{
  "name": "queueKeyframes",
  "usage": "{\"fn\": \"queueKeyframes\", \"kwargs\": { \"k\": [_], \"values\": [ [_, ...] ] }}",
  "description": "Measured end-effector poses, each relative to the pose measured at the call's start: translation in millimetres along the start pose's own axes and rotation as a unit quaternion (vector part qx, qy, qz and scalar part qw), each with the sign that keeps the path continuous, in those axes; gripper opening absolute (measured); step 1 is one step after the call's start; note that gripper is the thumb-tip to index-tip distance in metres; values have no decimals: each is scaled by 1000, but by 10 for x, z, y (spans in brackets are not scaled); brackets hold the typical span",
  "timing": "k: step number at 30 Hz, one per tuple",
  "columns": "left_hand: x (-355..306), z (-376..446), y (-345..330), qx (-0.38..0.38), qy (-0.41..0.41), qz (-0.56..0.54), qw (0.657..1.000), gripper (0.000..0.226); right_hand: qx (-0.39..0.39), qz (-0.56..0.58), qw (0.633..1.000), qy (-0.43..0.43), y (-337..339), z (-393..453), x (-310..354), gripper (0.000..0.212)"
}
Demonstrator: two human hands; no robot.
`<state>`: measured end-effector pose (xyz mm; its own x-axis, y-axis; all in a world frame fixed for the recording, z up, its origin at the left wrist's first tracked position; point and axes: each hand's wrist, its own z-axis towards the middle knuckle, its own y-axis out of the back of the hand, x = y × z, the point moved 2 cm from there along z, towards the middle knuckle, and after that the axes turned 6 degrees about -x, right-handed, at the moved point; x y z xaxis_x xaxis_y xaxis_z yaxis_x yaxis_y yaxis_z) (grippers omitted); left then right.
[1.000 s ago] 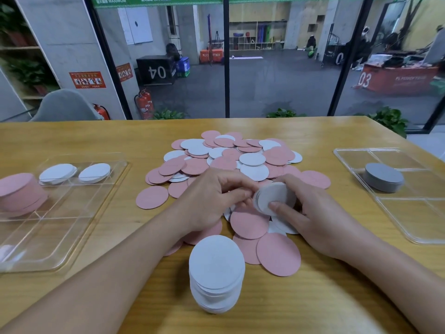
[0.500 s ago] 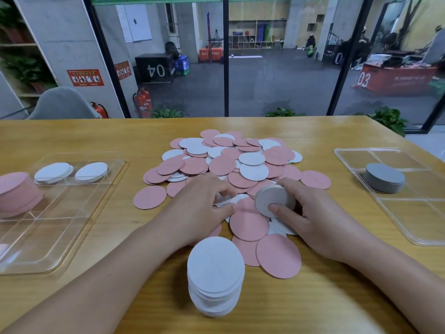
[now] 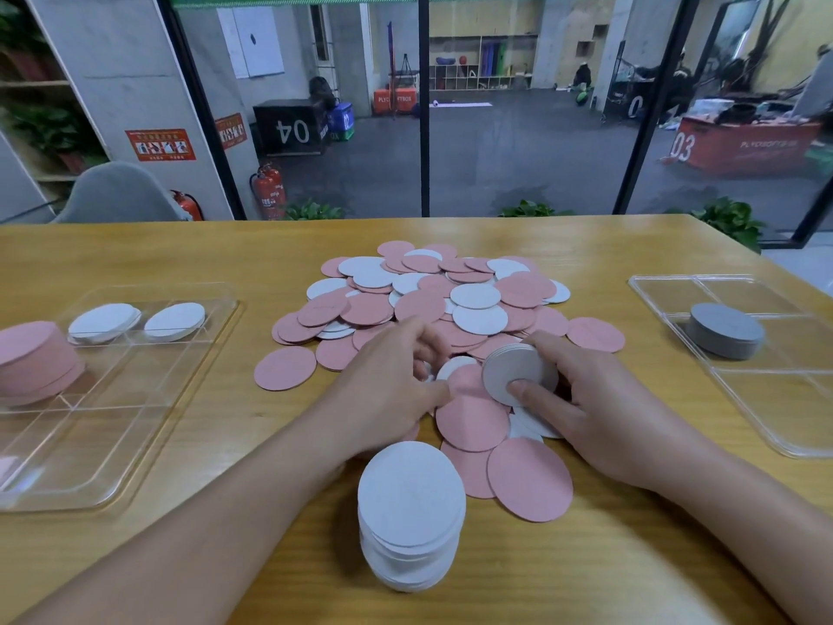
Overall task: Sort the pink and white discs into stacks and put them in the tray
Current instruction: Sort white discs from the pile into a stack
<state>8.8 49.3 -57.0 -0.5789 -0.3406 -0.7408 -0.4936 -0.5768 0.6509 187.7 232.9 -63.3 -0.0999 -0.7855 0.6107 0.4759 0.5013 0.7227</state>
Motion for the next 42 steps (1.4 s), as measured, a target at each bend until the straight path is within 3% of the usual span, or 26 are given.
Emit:
{"fn": "queueKeyframes", "kwargs": {
  "k": [3, 7, 13, 17, 27, 31, 33, 37, 42],
  "values": [
    [-21, 7, 58, -11, 11, -68, 998, 43, 0, 2, 1000, 3, 4, -6, 11, 8],
    [31, 44, 121, -56, 37, -169, 983, 28, 1, 9, 1000, 4, 6, -14, 24, 9],
    [171, 77, 194, -123, 43, -150, 980, 9, 3, 4, 1000, 7, 14, -19, 31, 11],
    [133, 87, 220, -161, 16, -151, 975, 9, 4, 5, 1000, 10, 24, -24, 40, 13],
    [-30, 0, 54, 30, -102, -144, 984, 13, -9, 22, 1000, 0, 10, -28, 45, 20],
    [-79, -52, 26, 38, -131, -110, 984, 31, 12, 1, 999, 33, -26, -27, 107, 5],
    [-58, -54, 28, 36, -127, -92, 987, 35, 16, 5, 1000, 24, -30, -19, 90, 8],
    [81, 11, 162, -15, -123, 32, 992, 24, 17, 10, 1000, 14, -14, -24, 75, 12],
    [131, -1, 218, 54, -119, 142, 981, 29, 16, 17, 1000, 15, -10, -30, 58, 11]
  ]
}}
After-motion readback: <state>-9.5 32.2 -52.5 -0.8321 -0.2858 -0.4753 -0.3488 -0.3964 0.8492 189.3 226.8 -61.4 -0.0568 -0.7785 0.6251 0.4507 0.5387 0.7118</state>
